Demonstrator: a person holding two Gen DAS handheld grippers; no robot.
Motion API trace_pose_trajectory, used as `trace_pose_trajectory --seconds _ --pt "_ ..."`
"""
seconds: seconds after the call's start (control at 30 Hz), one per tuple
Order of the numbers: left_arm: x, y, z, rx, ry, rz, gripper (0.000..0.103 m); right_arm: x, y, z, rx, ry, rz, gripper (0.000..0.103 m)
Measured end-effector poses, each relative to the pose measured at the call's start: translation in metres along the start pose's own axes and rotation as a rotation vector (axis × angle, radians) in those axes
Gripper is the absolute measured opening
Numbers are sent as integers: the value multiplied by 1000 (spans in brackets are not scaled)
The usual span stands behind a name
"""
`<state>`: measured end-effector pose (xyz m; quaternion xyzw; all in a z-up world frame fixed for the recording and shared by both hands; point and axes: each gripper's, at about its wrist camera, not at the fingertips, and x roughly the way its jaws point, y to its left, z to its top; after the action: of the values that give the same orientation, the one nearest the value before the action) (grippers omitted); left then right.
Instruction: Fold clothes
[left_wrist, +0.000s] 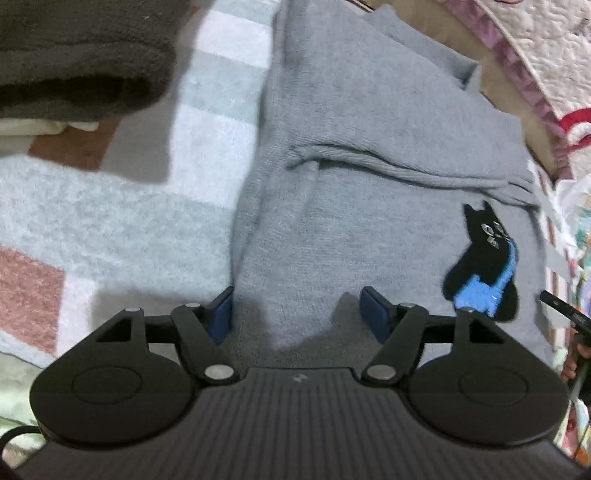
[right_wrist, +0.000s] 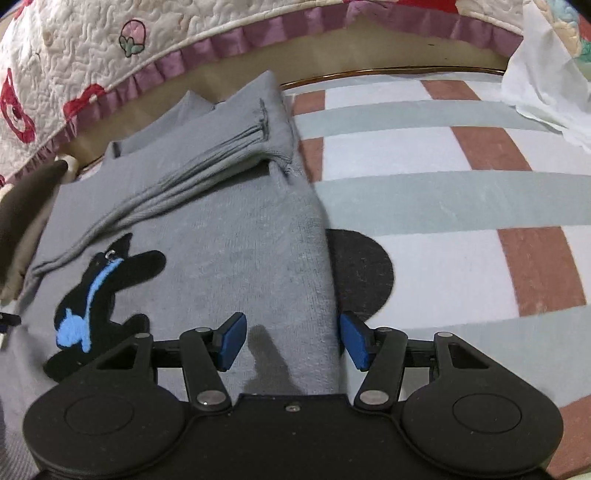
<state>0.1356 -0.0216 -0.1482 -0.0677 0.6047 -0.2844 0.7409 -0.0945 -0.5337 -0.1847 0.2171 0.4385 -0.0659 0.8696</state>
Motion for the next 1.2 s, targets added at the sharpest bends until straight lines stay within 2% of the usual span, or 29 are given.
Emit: trace_pose_trajectory --seconds 0.03,0.07,0.13,0.23,0.33,0.5,0.57,0.67,0.73,0.87,0.93,1.03,1.1,1.17,1.2 --pt "-1 -2 -1 11 -5 -21 25 1 3 -1 -14 0 18 29" --pt "-2 -3 -2 23 -11 -43 7 1 4 1 -19 -3 35 15" --pt "-10 -12 -4 74 -63 -57 6 1 6 4 -26 -12 71 14" --pt "-29 -24 0 146 -175 -50 5 -16 3 23 23 -123 127 11" --pt "-47 -25 17 140 -267 -84 4 -36 3 53 38 -222 172 4" --pt "-69 -16 59 29 -411 -163 4 -46 13 107 19 -314 188 4" --pt "-72 -13 65 -2 -471 -161 4 -48 13 120 47 -359 191 4" --pt "-56 0 59 -52 -460 -106 4 -34 10 122 71 -347 119 5" --pt "-45 12 54 -61 -377 -96 5 -19 6 113 77 -303 69 5" --pt "-34 24 41 -106 -259 -162 7 -7 0 93 135 -308 82 9" --pt "-33 23 35 -93 -238 -192 16 -6 -2 86 164 -324 95 12" --pt "-36 18 28 -58 -234 -166 29 -6 -6 80 192 -318 113 14" --pt "-35 15 26 -40 -230 -132 34 -7 -5 79 186 -305 121 24" --pt "-33 9 25 -14 -220 -103 43 -6 -3 77 168 -289 127 38" --pt "-32 6 24 1 -212 -98 44 -5 -2 77 153 -279 126 39"
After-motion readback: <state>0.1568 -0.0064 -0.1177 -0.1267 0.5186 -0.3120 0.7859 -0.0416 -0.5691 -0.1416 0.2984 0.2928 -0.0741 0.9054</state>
